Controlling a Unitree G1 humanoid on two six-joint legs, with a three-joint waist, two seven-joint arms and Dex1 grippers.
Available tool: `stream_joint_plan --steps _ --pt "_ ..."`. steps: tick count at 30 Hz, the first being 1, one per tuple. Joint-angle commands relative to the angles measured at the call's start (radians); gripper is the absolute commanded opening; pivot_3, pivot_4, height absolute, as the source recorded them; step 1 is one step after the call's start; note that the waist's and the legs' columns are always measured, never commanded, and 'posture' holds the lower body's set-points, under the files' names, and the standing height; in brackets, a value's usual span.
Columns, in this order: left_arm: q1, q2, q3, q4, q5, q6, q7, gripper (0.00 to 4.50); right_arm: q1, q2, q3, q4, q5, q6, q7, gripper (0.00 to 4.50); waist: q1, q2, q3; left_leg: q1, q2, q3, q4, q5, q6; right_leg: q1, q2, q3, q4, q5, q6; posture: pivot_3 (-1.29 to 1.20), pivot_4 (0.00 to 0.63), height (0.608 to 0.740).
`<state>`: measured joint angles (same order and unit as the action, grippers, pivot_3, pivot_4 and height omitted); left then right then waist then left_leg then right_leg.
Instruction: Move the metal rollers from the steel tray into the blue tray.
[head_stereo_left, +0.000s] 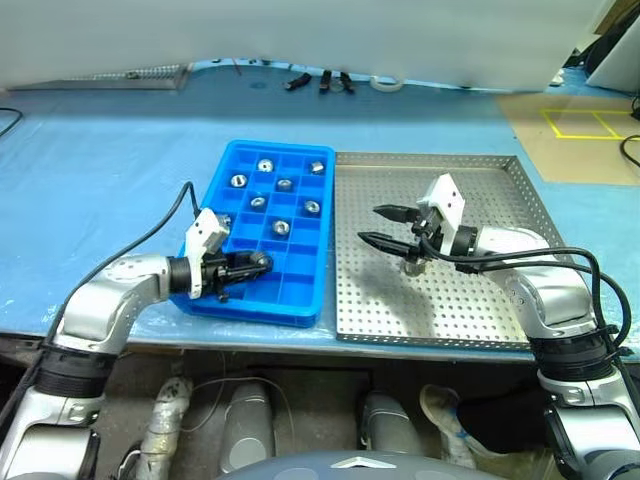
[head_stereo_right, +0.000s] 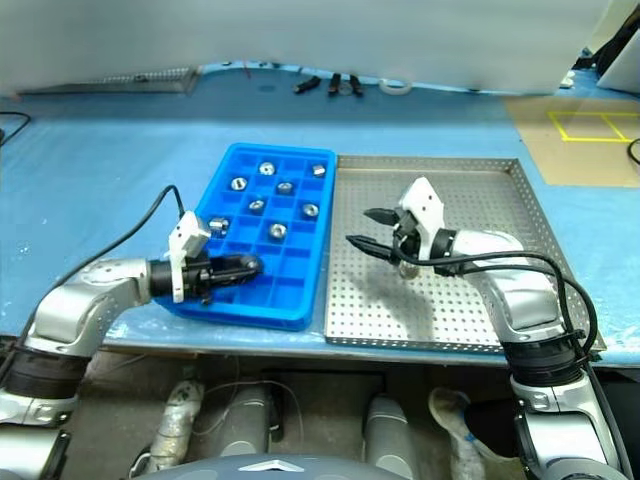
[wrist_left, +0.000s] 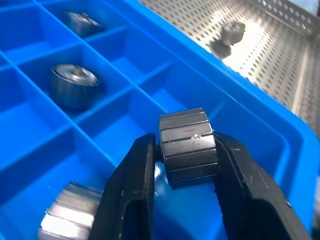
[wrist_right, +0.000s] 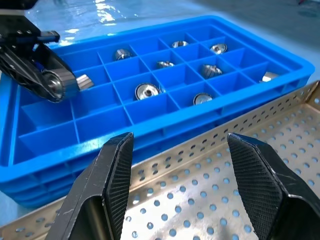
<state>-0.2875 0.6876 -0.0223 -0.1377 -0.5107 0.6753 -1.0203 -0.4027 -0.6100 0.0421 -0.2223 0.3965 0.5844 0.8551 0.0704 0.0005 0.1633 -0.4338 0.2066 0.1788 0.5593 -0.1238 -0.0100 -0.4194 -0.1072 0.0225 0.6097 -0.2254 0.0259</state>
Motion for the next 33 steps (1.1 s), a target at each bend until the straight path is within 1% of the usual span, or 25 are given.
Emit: stream_joint_plan --steps 1,9,12,13,14,16,19,26,30,33 --pt "0.008 0.024 -0.013 -0.027 0.011 -0.031 -0.034 1.29 0.004 -0.008 -0.023 -0.052 0.014 -0.007 -0.004 3.13 0.0 0.0 0.0 0.0 0.0 0.0 0.0 0.0 0.0 0.0 0.0 0.0 0.0 0.0 0.0 -0.06 0.15 0.74" --pt "0.022 0.014 -0.055 -0.03 0.03 -0.041 -0.036 1.29 0.003 -0.01 -0.016 -0.047 0.008 -0.01 -0.007 3.13 0.0 0.0 0.0 0.001 0.0 0.0 0.0 0.0 0.0 0.001 0.0 0.001 0.001 0.0 0.0 -0.06 0.15 0.74" --pt "0.029 0.016 -0.077 -0.021 0.057 -0.064 -0.04 1.29 0.002 -0.011 -0.016 -0.047 0.007 -0.01 -0.006 3.13 0.0 0.001 0.0 0.002 0.0 0.0 0.0 0.0 0.0 0.001 0.0 0.001 0.001 0.0 0.0 -0.06 0.15 0.74" --pt "0.03 0.015 -0.079 -0.019 0.06 -0.067 -0.04 2.0 0.003 -0.012 -0.016 -0.048 0.007 -0.01 -0.005 3.18 0.0 0.001 0.0 0.003 -0.001 0.0 0.0 0.0 0.0 0.001 0.0 0.001 0.001 0.0 0.0 -0.06 0.15 0.74" --pt "0.029 0.012 -0.077 -0.02 0.067 -0.073 -0.031 2.17 0.005 -0.013 -0.017 -0.05 0.008 -0.009 -0.005 3.18 0.0 0.001 0.0 0.003 -0.001 0.0 0.0 0.0 0.0 0.002 0.0 0.001 0.001 0.0 0.0 -0.06 0.15 0.74" --pt "0.017 0.008 -0.074 -0.023 0.072 -0.076 -0.024 2.78 0.006 -0.016 -0.019 -0.053 0.01 -0.007 -0.004 3.18 0.0 0.001 0.0 0.005 -0.001 0.0 0.0 0.0 0.0 0.003 0.0 0.002 0.002 0.0 0.0 -0.06 0.15 0.74" --pt "-0.023 -0.009 -0.051 -0.031 0.045 -0.064 -0.016 2.78 0.009 -0.023 -0.029 -0.053 0.014 -0.005 -0.003 3.18 0.0 0.001 0.0 0.008 -0.001 0.0 0.0 0.0 0.0 0.006 0.0 0.002 0.002 0.0 0.0 -0.06 0.15 0.74" --pt "-0.177 -0.106 0.006 -0.026 -0.033 -0.031 0.04 2.78 0.045 -0.067 -0.075 -0.029 0.006 -0.016 -0.006 3.18 0.006 0.0 0.0 0.008 -0.001 0.0 0.001 0.0 -0.001 0.007 0.0 0.001 0.003 0.0 0.0 -0.05 0.15 0.74" --pt "-0.253 -0.176 -0.025 -0.008 -0.062 -0.012 0.037 2.78 0.116 -0.106 -0.112 0.014 -0.015 -0.038 -0.007 3.18 0.009 0.0 0.0 0.007 -0.001 0.0 0.001 0.0 0.0 0.007 0.0 0.001 0.002 0.0 0.0 -0.05 0.15 0.74" --pt "-0.268 -0.198 -0.075 0.016 -0.05 -0.025 -0.008 2.78 0.16 -0.115 -0.124 0.024 -0.02 -0.049 -0.009 3.18 0.007 0.0 0.0 0.007 -0.001 0.0 0.0 0.0 0.0 0.007 0.0 0.001 0.001 0.0 0.0 -0.06 0.15 0.74"
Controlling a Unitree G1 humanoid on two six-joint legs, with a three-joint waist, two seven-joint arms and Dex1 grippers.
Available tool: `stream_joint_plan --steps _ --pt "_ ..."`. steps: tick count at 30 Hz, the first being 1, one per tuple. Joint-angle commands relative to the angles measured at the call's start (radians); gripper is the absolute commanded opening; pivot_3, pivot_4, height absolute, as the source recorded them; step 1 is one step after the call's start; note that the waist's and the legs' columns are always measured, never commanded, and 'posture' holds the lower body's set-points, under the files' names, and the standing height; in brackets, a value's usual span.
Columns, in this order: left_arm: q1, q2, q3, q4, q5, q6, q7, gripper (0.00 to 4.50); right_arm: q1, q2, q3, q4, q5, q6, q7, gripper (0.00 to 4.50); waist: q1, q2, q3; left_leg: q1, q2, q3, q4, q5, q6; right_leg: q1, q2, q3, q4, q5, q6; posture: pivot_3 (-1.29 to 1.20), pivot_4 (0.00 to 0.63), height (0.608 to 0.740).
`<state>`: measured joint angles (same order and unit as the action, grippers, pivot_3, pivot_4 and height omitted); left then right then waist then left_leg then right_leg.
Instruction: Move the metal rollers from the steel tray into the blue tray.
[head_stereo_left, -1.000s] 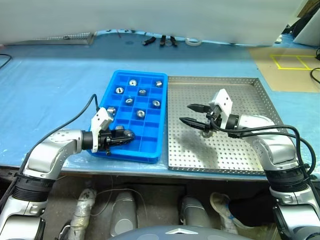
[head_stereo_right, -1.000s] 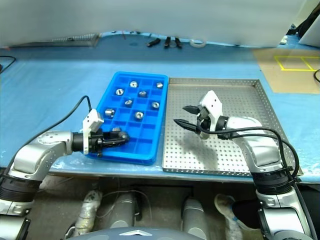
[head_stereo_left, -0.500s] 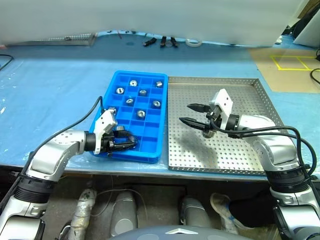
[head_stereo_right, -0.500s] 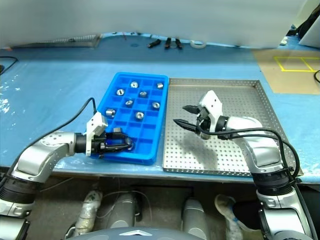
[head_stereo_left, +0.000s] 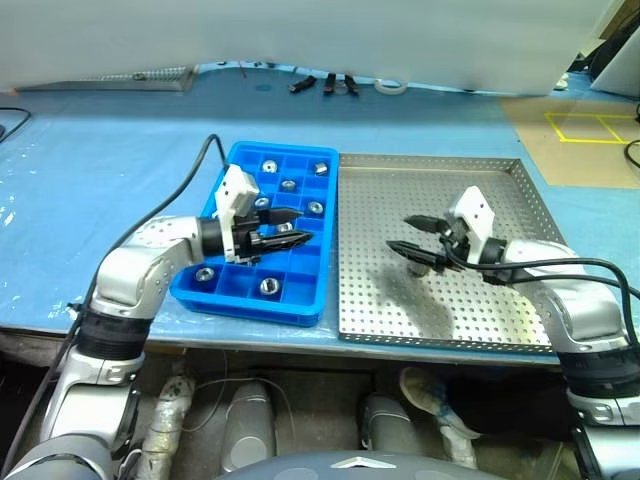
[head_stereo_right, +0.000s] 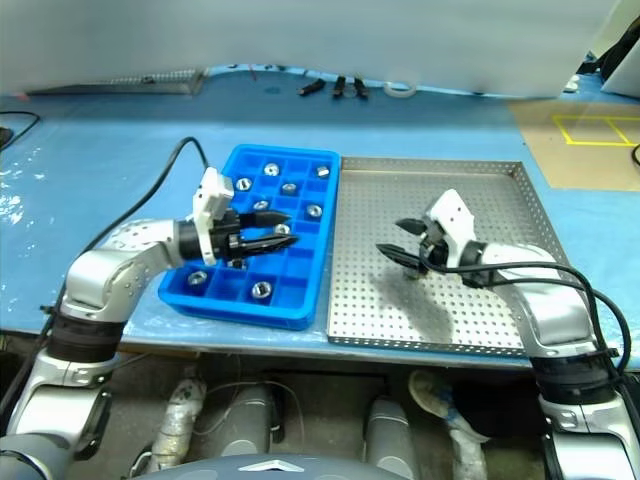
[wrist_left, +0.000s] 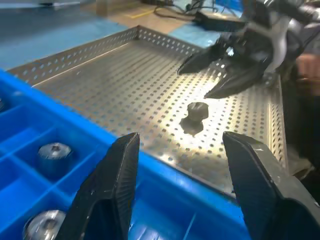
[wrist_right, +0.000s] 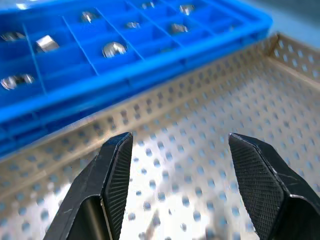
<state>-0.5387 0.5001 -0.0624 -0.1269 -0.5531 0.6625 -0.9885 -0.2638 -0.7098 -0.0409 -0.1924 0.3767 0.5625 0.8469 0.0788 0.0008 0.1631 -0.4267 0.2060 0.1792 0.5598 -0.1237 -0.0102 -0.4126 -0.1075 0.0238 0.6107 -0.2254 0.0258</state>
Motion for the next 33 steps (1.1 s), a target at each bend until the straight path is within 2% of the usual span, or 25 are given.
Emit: stream_joint_plan --steps 1,8,25,28,30,31,33 --pt "-0.018 -0.015 -0.049 0.015 -0.003 -0.014 -0.053 2.78 0.031 -0.016 -0.039 -0.006 -0.005 -0.033 -0.001 3.18 -0.005 0.0 0.0 0.0 0.0 0.0 0.0 0.0 0.0 0.0 0.0 0.0 0.0 0.0 0.0 -0.06 0.15 0.74" --pt "-0.054 -0.053 -0.126 0.094 0.047 -0.066 -0.107 2.78 0.043 0.028 -0.015 0.062 -0.047 -0.081 -0.047 3.18 -0.011 0.0 0.0 0.0 0.0 0.001 0.0 0.0 0.0 -0.001 0.0 0.001 0.0 0.0 0.0 -0.11 0.15 0.74" --pt "-0.045 -0.04 -0.113 0.075 0.041 -0.041 -0.104 2.78 0.054 0.095 0.013 0.205 -0.13 -0.159 -0.093 3.18 -0.011 0.0 0.0 0.0 0.0 0.001 0.0 0.0 0.001 0.0 0.0 0.001 0.0 0.0 0.0 -0.11 0.15 0.74" --pt "-0.045 -0.038 -0.112 0.076 0.043 -0.041 -0.103 2.83 0.047 0.106 0.015 0.222 -0.131 -0.17 -0.081 2.59 -0.011 0.0 0.0 0.0 0.0 0.001 0.0 0.0 0.001 0.0 0.0 0.001 0.0 0.0 0.0 -0.11 0.15 0.74" --pt "-0.047 -0.033 -0.109 0.08 0.043 -0.042 -0.105 2.83 0.044 0.111 0.015 0.224 -0.133 -0.172 -0.08 1.93 -0.011 0.0 0.0 0.0 0.0 0.001 0.0 0.0 0.001 0.0 0.0 0.001 0.0 0.0 0.0 -0.1 0.15 0.74" --pt "-0.048 -0.031 -0.107 0.081 0.042 -0.042 -0.105 2.83 0.044 0.112 0.013 0.222 -0.131 -0.173 -0.077 1.76 -0.011 0.0 0.0 0.0 0.0 0.001 0.0 0.0 0.001 0.0 0.0 0.001 0.0 0.0 0.0 -0.1 0.15 0.74" --pt "-0.046 -0.028 -0.099 0.079 0.034 -0.037 -0.105 2.83 0.046 0.112 0.011 0.212 -0.124 -0.174 -0.067 1.76 -0.011 0.0 0.0 0.0 0.0 0.001 0.0 0.0 0.001 0.0 0.0 0.001 0.0 0.0 0.0 -0.1 0.15 0.74"
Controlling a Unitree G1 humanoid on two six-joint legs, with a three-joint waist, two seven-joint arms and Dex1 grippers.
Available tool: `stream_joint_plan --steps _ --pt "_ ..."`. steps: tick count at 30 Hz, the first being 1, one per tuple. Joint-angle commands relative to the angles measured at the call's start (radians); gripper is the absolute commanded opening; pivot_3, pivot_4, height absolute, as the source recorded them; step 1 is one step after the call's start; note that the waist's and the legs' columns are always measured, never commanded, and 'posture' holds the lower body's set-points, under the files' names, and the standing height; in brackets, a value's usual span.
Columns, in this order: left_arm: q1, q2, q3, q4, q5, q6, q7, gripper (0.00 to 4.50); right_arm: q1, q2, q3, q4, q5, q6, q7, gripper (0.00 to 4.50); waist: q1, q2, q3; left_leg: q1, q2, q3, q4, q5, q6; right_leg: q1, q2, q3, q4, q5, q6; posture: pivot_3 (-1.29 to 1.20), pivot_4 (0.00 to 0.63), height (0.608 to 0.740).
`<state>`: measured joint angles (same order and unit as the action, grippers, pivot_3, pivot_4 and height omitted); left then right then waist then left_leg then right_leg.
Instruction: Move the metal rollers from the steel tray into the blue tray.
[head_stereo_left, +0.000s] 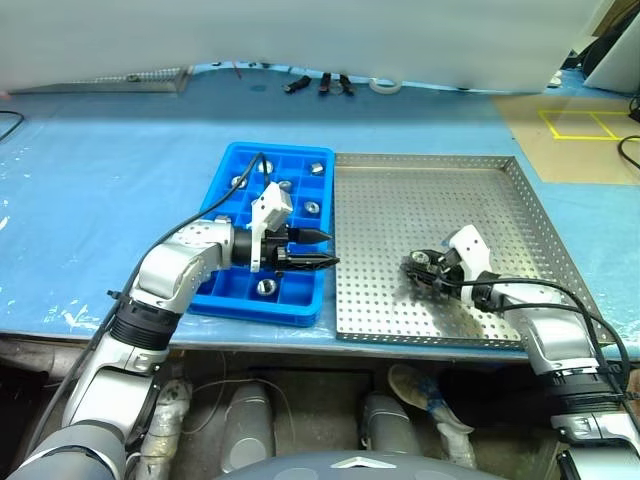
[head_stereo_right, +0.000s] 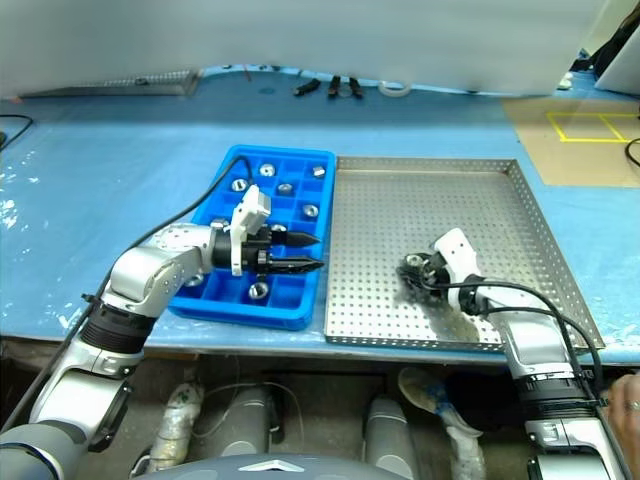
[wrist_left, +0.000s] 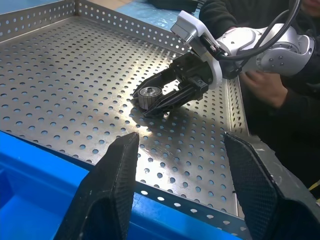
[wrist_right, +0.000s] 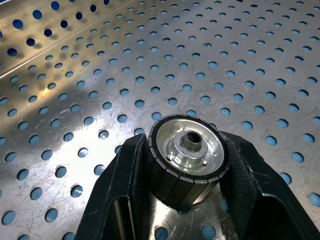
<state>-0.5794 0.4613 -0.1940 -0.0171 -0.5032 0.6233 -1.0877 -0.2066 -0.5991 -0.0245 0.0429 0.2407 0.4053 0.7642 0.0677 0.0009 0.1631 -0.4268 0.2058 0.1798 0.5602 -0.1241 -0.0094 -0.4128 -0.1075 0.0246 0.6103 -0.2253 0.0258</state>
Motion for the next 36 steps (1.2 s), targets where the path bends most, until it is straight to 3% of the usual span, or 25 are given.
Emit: stream_joint_plan --steps 1,7,14,23,36 --pt "0.001 0.016 0.035 -0.036 -0.02 0.005 -0.007 2.83 -0.01 0.001 -0.006 -0.026 0.012 -0.017 0.016 1.76 0.0 0.0 0.0 0.0 0.0 0.0 0.0 0.0 0.0 0.0 0.0 0.0 0.0 0.0 0.0 -0.1 0.15 0.74" --pt "0.029 0.055 0.071 -0.056 -0.029 0.015 0.001 2.83 -0.027 -0.003 0.001 -0.108 0.04 0.028 0.048 1.76 -0.001 0.0 0.0 0.0 0.0 0.0 -0.001 0.0 0.0 0.0 0.0 0.0 -0.001 0.0 0.0 -0.08 0.15 0.74" --pt "0.098 0.121 0.181 -0.117 -0.055 0.033 0.055 2.83 -0.19 0.056 0.091 -0.224 0.095 0.116 0.1 1.76 -0.011 0.0 0.0 0.0 0.001 0.0 -0.003 0.001 -0.002 -0.003 0.001 0.0 0.001 0.0 0.0 0.01 0.15 0.74" --pt "0.306 0.157 0.296 -0.319 -0.098 0.09 0.191 2.83 -0.347 0.125 0.253 -0.116 0.066 0.072 0.223 1.76 0.037 0.0 0.0 -0.009 0.001 -0.003 -0.007 0.002 -0.003 -0.009 0.0 -0.006 -0.002 0.0 0.0 0.19 0.15 0.74" --pt "0.416 0.158 0.341 -0.427 -0.148 0.111 0.282 2.83 -0.405 0.17 0.306 0.001 -0.001 0.013 0.263 1.76 0.084 0.0 0.0 -0.01 0.001 -0.006 -0.007 0.004 -0.006 -0.008 0.0 -0.009 -0.001 0.0 0.0 0.26 0.15 0.74"
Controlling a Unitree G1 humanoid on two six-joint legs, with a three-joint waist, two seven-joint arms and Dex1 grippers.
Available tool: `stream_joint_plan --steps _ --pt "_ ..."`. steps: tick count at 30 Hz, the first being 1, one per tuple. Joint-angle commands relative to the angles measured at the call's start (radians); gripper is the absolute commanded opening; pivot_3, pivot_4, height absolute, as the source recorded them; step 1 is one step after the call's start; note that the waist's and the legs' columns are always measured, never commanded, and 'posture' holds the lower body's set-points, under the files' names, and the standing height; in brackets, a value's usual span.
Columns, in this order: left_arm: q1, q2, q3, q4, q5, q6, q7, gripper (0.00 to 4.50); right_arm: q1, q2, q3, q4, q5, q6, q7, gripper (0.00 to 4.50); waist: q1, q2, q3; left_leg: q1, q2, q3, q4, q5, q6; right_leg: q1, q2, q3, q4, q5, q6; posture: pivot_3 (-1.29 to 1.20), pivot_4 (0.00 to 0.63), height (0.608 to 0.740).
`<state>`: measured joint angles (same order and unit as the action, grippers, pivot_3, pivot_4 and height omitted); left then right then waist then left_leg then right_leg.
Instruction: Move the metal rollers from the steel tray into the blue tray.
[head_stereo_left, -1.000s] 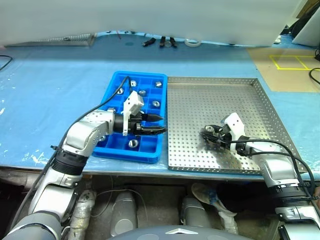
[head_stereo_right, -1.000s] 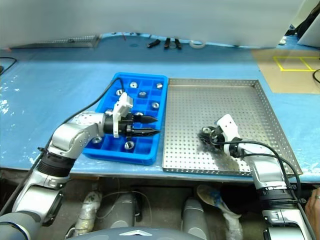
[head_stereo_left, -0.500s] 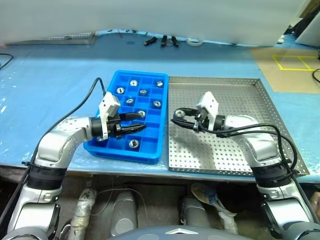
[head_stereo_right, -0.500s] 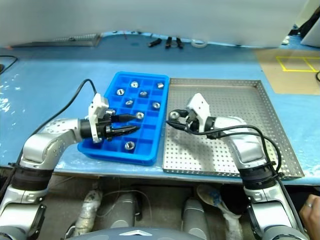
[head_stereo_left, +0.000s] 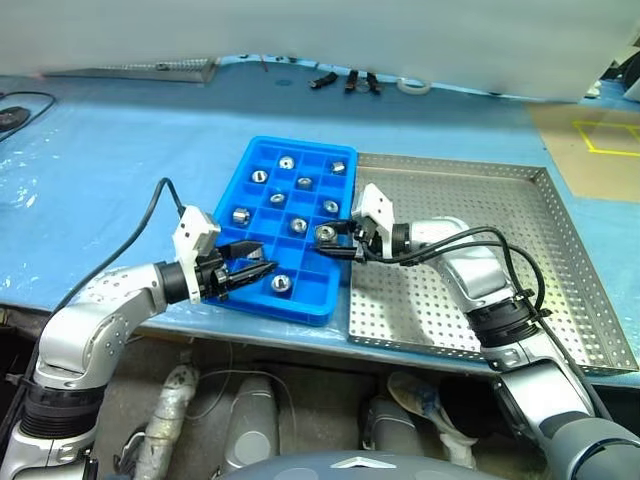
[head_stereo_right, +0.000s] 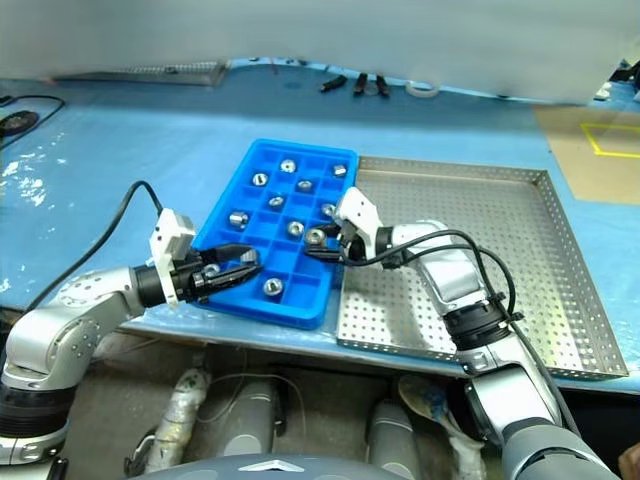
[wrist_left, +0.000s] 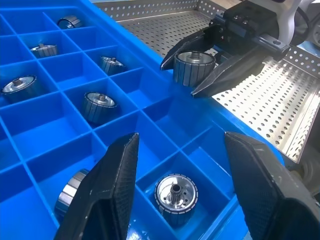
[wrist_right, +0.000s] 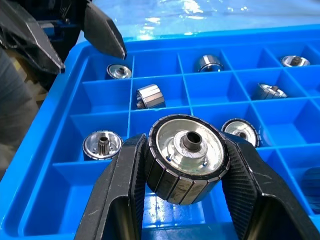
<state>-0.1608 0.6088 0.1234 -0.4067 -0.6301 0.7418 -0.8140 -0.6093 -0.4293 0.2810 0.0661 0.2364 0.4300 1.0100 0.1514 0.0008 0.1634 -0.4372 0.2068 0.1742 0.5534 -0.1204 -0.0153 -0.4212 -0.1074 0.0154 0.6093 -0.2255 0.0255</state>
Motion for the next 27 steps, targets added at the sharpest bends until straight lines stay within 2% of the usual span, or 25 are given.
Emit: stream_joint_plan --steps 1,7,16,21,27 --pt "-0.003 0.011 0.023 -0.037 -0.023 -0.007 0.011 2.83 0.001 -0.002 0.004 -0.024 0.005 -0.008 0.025 1.76 0.001 0.0 0.0 0.0 0.0 0.0 0.0 0.0 0.0 0.0 0.0 0.0 0.0 0.0 0.0 0.26 0.15 0.74" --pt "-0.018 0.018 0.009 -0.011 -0.021 -0.018 0.002 2.83 0.011 0.017 -0.004 -0.015 0.0 0.003 0.007 3.78 0.0 0.0 0.0 0.0 0.0 0.0 0.0 0.0 -0.001 0.0 0.0 0.0 0.001 0.0 0.0 0.24 0.15 0.74" --pt "-0.085 0.008 -0.024 0.036 -0.015 -0.023 -0.013 2.83 0.023 -0.004 -0.068 -0.089 0.023 0.036 -0.048 3.78 -0.001 0.0 0.0 0.0 0.0 -0.001 0.001 0.001 -0.002 0.0 0.0 0.0 0.004 0.0 0.0 0.17 0.15 0.74" --pt "-0.214 -0.049 -0.096 0.166 0.055 -0.093 -0.01 2.83 0.049 -0.054 -0.203 -0.172 0.059 0.105 -0.127 3.78 0.001 0.0 0.0 0.0 -0.001 -0.001 0.004 0.002 -0.002 0.0 0.0 0.001 0.007 0.0 0.0 0.09 0.15 0.74" --pt "-0.335 -0.142 -0.177 0.347 0.133 -0.199 -0.041 2.83 0.185 -0.076 -0.356 -0.292 0.121 0.189 -0.235 3.78 -0.015 0.0 0.0 0.001 -0.001 0.0 0.009 0.002 -0.003 0.0 0.0 0.003 0.009 0.0 0.001 -0.02 0.15 0.74"
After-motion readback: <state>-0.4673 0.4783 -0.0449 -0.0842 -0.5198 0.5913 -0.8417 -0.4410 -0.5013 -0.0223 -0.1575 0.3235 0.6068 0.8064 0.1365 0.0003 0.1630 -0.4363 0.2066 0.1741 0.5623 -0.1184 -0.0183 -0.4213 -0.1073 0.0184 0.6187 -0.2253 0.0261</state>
